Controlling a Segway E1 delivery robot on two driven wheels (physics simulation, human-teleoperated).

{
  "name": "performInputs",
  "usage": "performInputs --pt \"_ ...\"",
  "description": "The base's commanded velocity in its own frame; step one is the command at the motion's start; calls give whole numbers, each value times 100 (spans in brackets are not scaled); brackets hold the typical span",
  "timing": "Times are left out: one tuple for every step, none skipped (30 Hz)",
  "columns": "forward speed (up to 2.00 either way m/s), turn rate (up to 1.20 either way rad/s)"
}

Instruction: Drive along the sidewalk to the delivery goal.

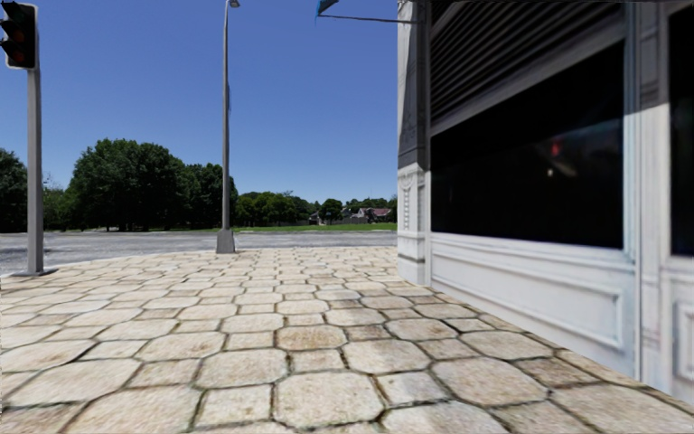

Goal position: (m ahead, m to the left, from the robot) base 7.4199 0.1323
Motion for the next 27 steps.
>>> performInputs --pt "200 0" --pt "200 0" --pt "200 0" --pt "200 0" --pt "200 0" --pt "200 0" --pt "200 0" --pt "200 0" --pt "200 0" --pt "200 0" --pt "200 0" --pt "200 0" --pt "200 0" --pt "200 0" --pt "200 0" --pt "200 0" --pt "200 3" --pt "200 8" --pt "200 15" --pt "200 15" --pt "200 21" --pt "200 25" --pt "200 27" --pt "200 33" --pt "200 33" --pt "200 36" --pt "200 37"
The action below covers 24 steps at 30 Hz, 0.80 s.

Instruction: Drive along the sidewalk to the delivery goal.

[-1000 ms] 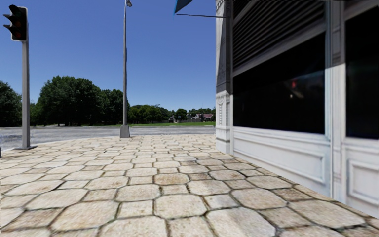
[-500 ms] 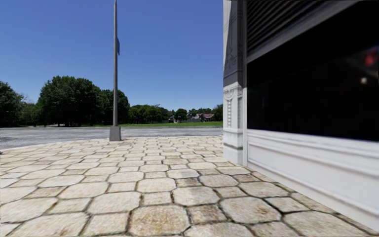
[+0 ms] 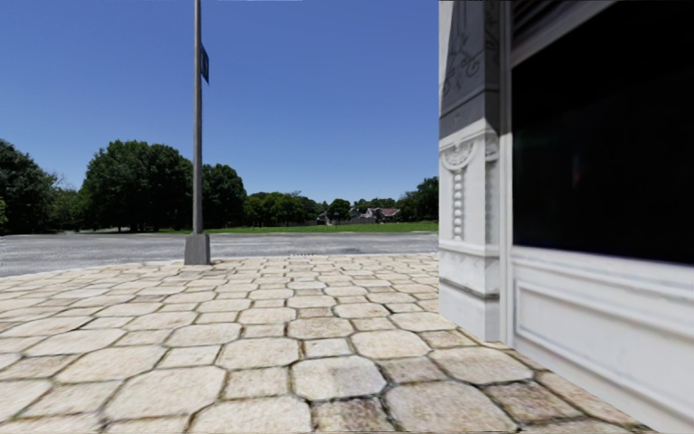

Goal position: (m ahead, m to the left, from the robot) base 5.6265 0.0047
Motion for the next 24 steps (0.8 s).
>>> performInputs --pt "200 37" --pt "200 37" --pt "200 37" --pt "200 37" --pt "200 37" --pt "200 37" --pt "200 37" --pt "200 24" --pt "200 0" --pt "200 0" --pt "200 0" --pt "200 0" --pt "200 0" --pt "200 0" --pt "200 0" --pt "200 0" --pt "200 0" --pt "200 0" --pt "200 0" --pt "200 0" --pt "200 0" --pt "200 0" --pt "200 0" --pt "200 0"
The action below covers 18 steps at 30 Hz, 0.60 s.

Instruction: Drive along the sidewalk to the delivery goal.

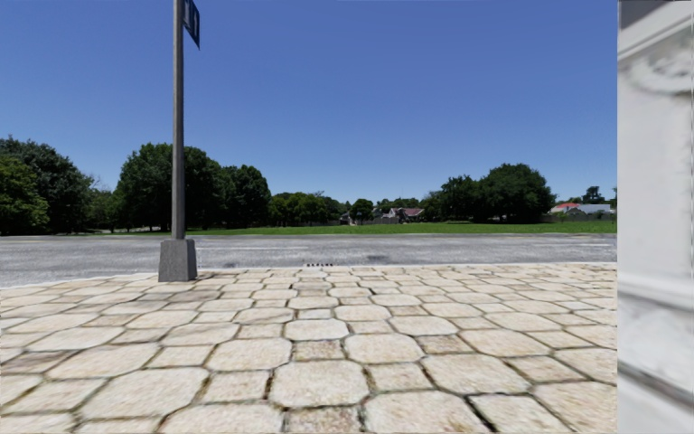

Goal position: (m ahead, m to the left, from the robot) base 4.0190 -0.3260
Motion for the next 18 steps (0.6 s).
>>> performInputs --pt "200 0" --pt "200 0" --pt "200 0" --pt "200 0" --pt "200 0" --pt "200 0" --pt "200 0" --pt "200 0" --pt "200 0" --pt "200 0" --pt "200 0" --pt "200 0" --pt "200 0" --pt "200 0" --pt "200 0" --pt "200 0" --pt "200 0" --pt "200 0"
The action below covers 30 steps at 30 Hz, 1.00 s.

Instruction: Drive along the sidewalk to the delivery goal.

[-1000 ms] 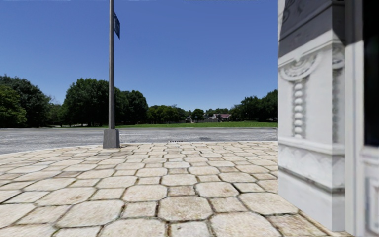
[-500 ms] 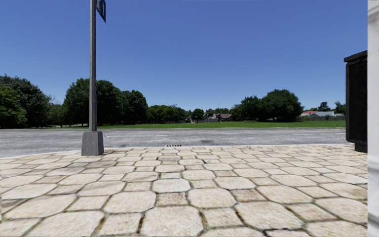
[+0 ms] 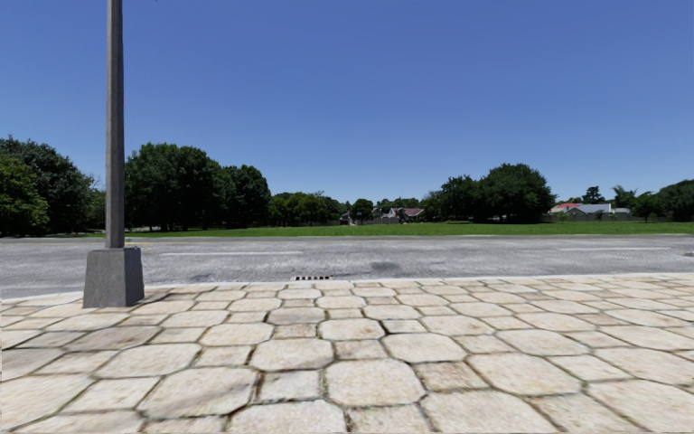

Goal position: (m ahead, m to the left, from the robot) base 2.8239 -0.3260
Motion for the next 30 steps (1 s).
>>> performInputs --pt "200 0" --pt "200 0" --pt "200 0" --pt "200 0" --pt "200 0" --pt "200 0" --pt "200 0" --pt "200 0" --pt "200 0" --pt "200 0" --pt "200 0" --pt "200 0" --pt "200 0" --pt "200 0" --pt "200 0" --pt "200 0" --pt "200 0" --pt "200 0" --pt "200 0" --pt "190 0" --pt "190 0" --pt "169 0" --pt "156 0" --pt "135 0" --pt "120 0" --pt "120 0" --pt "107 -25" --pt "100 -40" --pt "97 -44" --pt "97 -45"
